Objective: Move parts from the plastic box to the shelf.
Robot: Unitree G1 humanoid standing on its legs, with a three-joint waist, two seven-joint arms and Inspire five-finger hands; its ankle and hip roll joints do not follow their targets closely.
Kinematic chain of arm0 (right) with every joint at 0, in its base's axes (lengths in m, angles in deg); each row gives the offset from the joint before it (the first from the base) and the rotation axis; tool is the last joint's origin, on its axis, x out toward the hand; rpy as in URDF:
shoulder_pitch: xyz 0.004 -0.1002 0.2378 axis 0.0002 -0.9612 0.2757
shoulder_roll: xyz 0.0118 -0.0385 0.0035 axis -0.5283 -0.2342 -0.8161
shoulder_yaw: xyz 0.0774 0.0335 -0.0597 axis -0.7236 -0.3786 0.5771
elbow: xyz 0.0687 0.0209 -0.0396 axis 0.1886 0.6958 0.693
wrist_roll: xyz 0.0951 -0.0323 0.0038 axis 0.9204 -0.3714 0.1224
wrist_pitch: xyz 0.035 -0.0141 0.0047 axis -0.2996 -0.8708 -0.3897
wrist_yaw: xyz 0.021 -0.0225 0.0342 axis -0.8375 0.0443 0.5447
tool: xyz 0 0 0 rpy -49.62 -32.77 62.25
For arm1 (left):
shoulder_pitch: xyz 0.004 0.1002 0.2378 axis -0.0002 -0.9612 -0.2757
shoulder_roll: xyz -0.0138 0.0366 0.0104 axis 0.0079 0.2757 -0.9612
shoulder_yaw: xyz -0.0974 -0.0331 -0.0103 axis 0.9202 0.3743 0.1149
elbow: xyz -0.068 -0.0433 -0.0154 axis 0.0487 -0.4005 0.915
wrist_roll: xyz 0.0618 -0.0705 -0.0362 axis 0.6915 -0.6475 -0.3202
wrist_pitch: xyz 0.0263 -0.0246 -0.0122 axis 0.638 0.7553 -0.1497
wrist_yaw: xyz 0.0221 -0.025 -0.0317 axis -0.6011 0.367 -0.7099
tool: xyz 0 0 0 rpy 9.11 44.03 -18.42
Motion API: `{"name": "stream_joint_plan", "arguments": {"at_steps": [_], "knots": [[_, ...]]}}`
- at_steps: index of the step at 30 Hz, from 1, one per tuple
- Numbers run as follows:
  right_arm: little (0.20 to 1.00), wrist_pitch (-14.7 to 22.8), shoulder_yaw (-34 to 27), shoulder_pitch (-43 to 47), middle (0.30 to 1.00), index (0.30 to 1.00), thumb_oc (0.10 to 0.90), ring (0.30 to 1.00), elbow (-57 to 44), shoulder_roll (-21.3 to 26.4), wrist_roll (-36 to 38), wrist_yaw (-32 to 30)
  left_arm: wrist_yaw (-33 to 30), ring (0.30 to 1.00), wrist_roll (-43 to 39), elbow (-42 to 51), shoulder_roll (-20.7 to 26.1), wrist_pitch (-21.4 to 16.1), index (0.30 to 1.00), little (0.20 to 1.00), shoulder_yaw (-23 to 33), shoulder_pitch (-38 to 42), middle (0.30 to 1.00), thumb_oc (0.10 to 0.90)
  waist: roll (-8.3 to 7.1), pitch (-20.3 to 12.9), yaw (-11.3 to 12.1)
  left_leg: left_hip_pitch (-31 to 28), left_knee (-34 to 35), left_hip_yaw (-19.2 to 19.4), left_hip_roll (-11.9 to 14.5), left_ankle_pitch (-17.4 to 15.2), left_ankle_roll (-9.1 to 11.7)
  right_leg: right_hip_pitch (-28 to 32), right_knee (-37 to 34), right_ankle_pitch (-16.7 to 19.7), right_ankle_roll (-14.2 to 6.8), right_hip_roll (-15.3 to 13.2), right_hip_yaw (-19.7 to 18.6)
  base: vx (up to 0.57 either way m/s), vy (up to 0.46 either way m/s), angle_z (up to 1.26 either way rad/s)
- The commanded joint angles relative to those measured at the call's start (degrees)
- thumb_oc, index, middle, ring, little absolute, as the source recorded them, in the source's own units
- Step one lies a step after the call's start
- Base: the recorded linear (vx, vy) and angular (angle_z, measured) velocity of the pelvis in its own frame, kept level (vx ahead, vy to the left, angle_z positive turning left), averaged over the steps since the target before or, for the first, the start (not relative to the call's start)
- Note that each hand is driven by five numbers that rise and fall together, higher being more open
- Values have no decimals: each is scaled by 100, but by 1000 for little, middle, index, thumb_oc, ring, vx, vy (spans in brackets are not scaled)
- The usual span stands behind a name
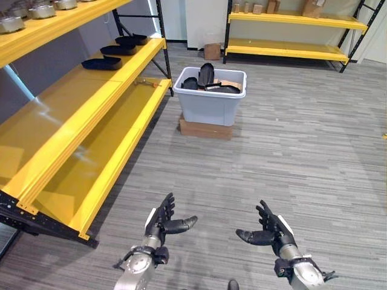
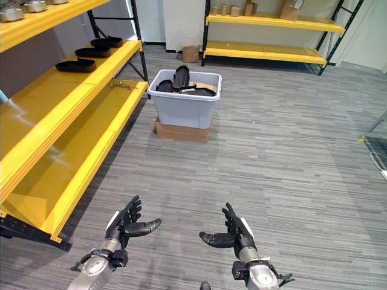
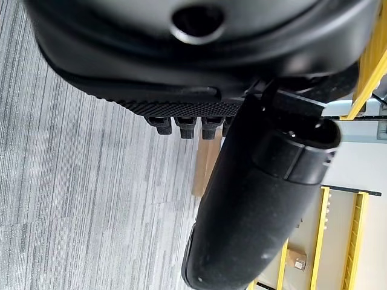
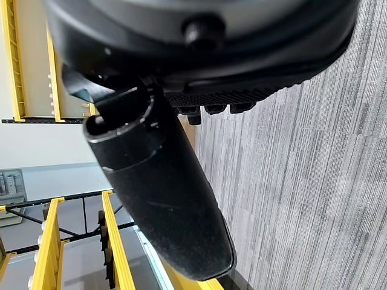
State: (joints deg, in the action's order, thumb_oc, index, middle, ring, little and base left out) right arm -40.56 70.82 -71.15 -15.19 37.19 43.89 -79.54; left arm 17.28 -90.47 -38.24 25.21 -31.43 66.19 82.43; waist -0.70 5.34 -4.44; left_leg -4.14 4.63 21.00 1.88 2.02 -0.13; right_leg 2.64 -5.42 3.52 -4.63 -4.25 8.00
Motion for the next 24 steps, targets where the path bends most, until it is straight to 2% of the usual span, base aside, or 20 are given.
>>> {"name": "stream_joint_plan", "arguments": {"at_steps": [1, 12, 17, 19, 20, 22, 24], "knots": [[1000, 560, -169, 421, 1000, 1000, 900, 1000, -468, 53, 170, 10, 60, 1000, -183, 245, -49, -511, 1000, 1000, 179, 520, 1000, 900, -99, -166, 47, -258, 37, -214, 470, 160, 533, -41, 42, 312, -408, -251, 61, 0, 0, 0], [1000, 509, -162, 408, 1000, 1000, 900, 1000, -492, 52, 233, 31, 28, 1000, -126, 273, -27, -497, 1000, 1000, 199, 522, 1000, 900, -109, -158, 53, -340, 37, -241, 468, 127, 525, 87, 42, 274, -371, -244, 114, 1, 1, 1], [1000, 518, -184, 450, 1000, 1000, 900, 1000, -487, 53, 254, 33, -1, 1000, -135, 276, -17, -514, 1000, 1000, 200, 557, 1000, 900, -106, -69, 34, -414, 37, -226, 489, 107, 480, -58, 419, 134, -310, -238, 61, 0, 0, 0], [1000, 522, -183, 505, 1000, 1000, 900, 1000, -488, 63, 302, 17, -15, 1000, -163, 285, 2, -526, 1000, 1000, 202, 599, 1000, 900, -139, -3, 58, -413, -47, -208, 466, 110, 454, -120, 551, 69, -291, -248, 19, -17, 3, -2], [1000, 534, -172, 564, 1000, 1000, 900, 1000, -471, 82, 341, 21, -15, 1000, -199, 291, 17, -537, 1000, 1000, 184, 623, 1000, 900, -196, 60, 84, -257, -427, -229, 458, -18, 438, -150, 647, 45, -277, -290, 0, -22, -2, -3], [1000, 550, -158, 650, 1000, 1000, 900, 1000, -457, 85, 378, -5, -12, 1000, -247, 318, 41, -553, 1000, 1000, 153, 652, 1000, 900, -237, 133, 112, -80, -768, -285, 447, -167, 399, -220, 787, -3, -277, -336, -33, -39, 14, -3], [1000, 554, -152, 692, 1000, 1000, 900, 1000, -444, 83, 397, -7, -18, 1000, -262, 323, 46, -556, 1000, 1000, 149, 666, 1000, 900, -239, 150, 117, -24, -838, -301, 442, -216, 381, -264, 853, -20, -283, -358, -36, -27, 32, -2]]}}
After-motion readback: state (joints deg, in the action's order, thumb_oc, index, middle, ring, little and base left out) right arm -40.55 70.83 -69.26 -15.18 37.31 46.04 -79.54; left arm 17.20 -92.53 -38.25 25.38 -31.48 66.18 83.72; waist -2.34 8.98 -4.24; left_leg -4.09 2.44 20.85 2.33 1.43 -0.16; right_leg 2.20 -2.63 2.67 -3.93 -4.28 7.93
